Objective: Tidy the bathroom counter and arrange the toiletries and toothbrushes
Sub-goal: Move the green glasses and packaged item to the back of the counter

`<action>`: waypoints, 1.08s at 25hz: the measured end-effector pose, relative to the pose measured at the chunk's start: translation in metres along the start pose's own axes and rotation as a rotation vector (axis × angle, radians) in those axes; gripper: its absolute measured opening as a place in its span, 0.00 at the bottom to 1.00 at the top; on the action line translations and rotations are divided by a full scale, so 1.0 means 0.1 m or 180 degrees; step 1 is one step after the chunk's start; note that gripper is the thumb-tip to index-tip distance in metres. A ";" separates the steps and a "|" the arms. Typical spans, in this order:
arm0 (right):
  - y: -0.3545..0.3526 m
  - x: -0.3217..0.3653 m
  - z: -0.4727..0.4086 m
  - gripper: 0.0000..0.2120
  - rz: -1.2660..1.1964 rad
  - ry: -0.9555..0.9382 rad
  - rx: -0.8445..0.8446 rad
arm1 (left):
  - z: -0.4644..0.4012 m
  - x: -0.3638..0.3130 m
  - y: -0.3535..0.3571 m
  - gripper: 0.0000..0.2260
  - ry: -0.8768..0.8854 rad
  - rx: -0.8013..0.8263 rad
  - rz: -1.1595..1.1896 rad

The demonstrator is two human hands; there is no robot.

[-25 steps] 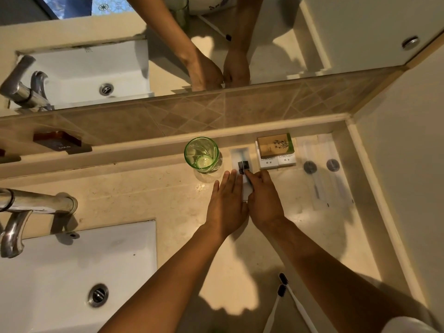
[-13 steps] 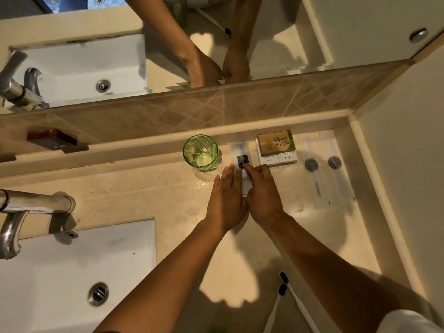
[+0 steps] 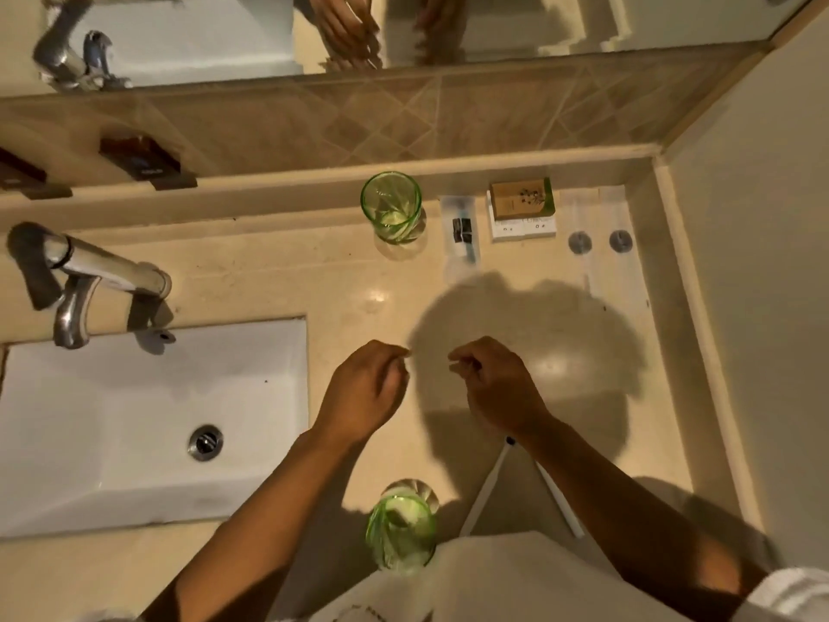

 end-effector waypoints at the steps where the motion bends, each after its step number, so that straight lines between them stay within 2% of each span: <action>1: 0.08 0.01 0.13 0.11 0.0067 -0.0061 0.0222 | 0.20 0.13 -0.04 0.13 -0.0152 -0.0034 0.0099; 5: 0.45 0.12 0.73 0.18 0.0369 -0.0224 0.1108 | 1.07 0.51 -0.12 0.12 -0.0640 -0.0175 0.0280; 7: 0.65 0.11 0.96 0.23 0.0539 -0.0311 0.1530 | 1.43 0.61 -0.04 0.11 -0.0705 -0.0072 0.0374; 9: 0.81 0.12 1.13 0.26 0.0659 -0.0413 0.1727 | 1.73 0.62 0.06 0.11 -0.0652 0.0041 0.0548; 14: 0.98 0.24 1.31 0.26 0.0733 -0.0566 0.1717 | 1.99 0.47 0.33 0.13 -0.0946 0.0031 0.1337; 17: 0.94 0.27 1.33 0.21 0.0606 -0.0457 0.1422 | 2.03 0.48 0.40 0.17 -0.0905 -0.0118 0.1511; 20: 0.91 0.39 1.38 0.15 0.0527 -0.0727 0.1270 | 2.04 0.57 0.44 0.20 -0.1133 0.0150 0.1669; 22: 0.89 0.43 1.39 0.14 0.0554 -0.0861 0.1229 | 2.01 0.55 0.42 0.22 -0.1049 0.0268 0.1791; 25: 0.86 0.43 1.30 0.13 0.0484 -0.0837 0.1084 | 1.90 0.53 0.32 0.21 -0.0941 0.0119 0.2134; 27: 0.83 0.48 1.17 0.15 0.0467 -0.0801 0.0890 | 1.80 0.52 0.22 0.20 -0.1185 -0.0120 0.2611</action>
Point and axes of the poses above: each hand's wrist, its own z-axis away from the middle knuckle, its own y-axis out of the palm, x = y × z, the point moved 8 cm from there along -z, towards the middle knuckle
